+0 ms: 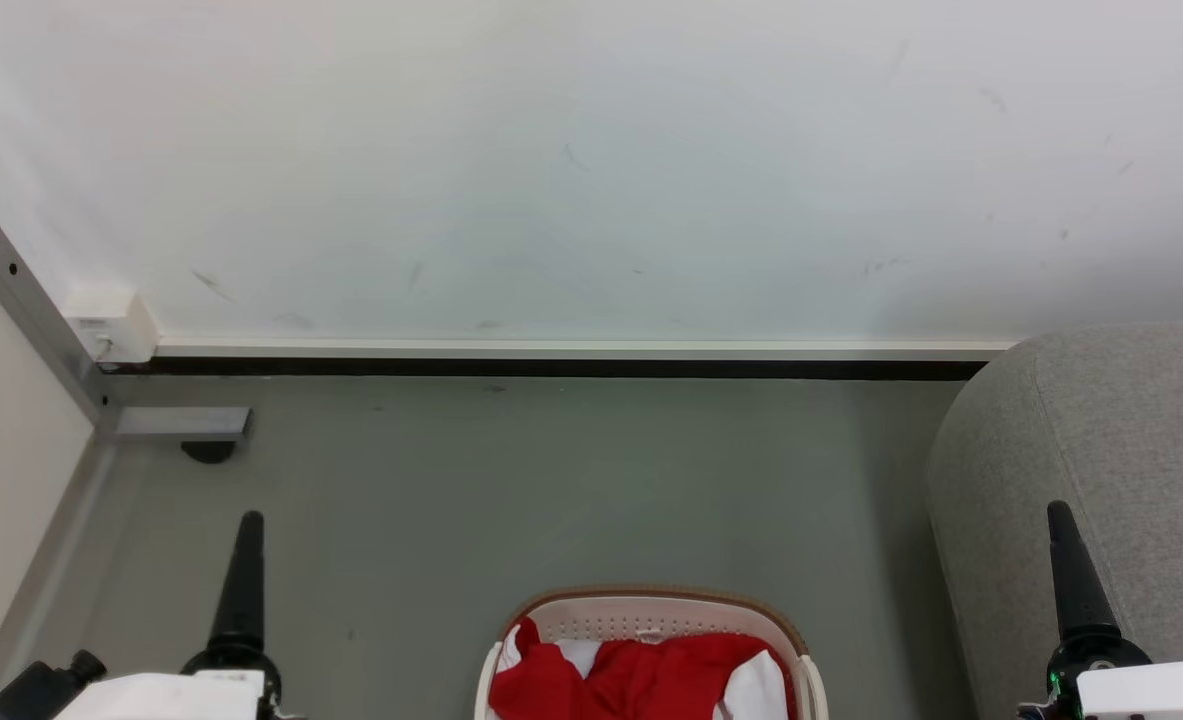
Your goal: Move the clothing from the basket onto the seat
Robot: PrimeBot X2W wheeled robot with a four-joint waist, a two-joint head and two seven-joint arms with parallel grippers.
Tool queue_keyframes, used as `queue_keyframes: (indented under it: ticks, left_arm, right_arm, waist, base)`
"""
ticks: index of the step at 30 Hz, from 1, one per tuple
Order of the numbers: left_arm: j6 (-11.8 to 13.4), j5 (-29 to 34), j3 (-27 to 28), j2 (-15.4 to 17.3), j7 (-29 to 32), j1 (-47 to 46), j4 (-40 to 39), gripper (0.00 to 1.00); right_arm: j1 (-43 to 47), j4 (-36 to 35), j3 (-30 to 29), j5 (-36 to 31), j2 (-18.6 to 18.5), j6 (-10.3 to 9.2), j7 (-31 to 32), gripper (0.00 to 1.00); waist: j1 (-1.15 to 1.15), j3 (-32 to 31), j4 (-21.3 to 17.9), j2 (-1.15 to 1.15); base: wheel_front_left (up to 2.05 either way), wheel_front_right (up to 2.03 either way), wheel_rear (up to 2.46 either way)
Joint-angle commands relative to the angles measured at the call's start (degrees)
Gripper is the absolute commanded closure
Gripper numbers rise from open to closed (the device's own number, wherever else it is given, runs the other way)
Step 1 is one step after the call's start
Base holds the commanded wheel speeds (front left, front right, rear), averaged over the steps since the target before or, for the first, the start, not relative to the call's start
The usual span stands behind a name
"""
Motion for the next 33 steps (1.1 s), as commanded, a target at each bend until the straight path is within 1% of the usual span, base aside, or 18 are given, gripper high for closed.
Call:
queue_keyframes:
  ticks: [1,8,16,22,25,33]
  left_arm:
    - [-0.45,3.18,-0.25,0.38,-0.61,-0.35,-1.46,0.00]
    - [-0.56,12.93,-1.16,0.46,-2.08,0.07,-3.03,0.00]
    - [-0.66,23.68,-2.42,0.76,-3.64,0.53,-3.87,0.00]
    - [-0.70,30.02,-2.92,0.97,-4.74,0.80,-4.12,0.00]
    - [0.03,33.66,-3.34,1.27,-5.30,0.86,-4.20,0.00]
    - [0.99,39.90,-4.68,1.74,-6.55,1.04,-3.88,0.00]
  right_arm:
    - [-0.78,-1.14,-0.25,-3.07,-0.23,-0.03,-0.46,0.00]
    - [-0.68,-1.85,-0.60,-12.13,0.30,-0.04,-1.32,0.00]
    - [-0.57,-0.89,-0.86,-23.00,0.84,-0.04,-2.29,0.00]
    - [-0.64,-0.43,-1.38,-30.86,1.14,-0.05,-2.95,0.00]
    - [-0.58,-0.23,-1.58,-34.62,1.33,-0.05,-3.27,0.00]
    - [-0.51,1.35,-3.13,-43.48,1.83,-0.06,-4.09,0.00]
  waist:
    - [0.00,0.03,0.03,0.00]
    - [0.00,0.08,0.05,0.00]
    - [0.00,0.00,0.09,0.00]
    - [0.00,0.02,0.16,0.00]
    - [0.00,0.02,0.15,0.00]
    - [0.00,0.13,0.05,0.00]
  base:
    - [0.00,0.00,0.00]
    - [0.00,0.00,0.00]
    - [0.00,0.00,0.00]
    - [0.00,0.00,0.00]
    - [0.00,0.00,0.00]
    - [0.00,0.00,0.00]
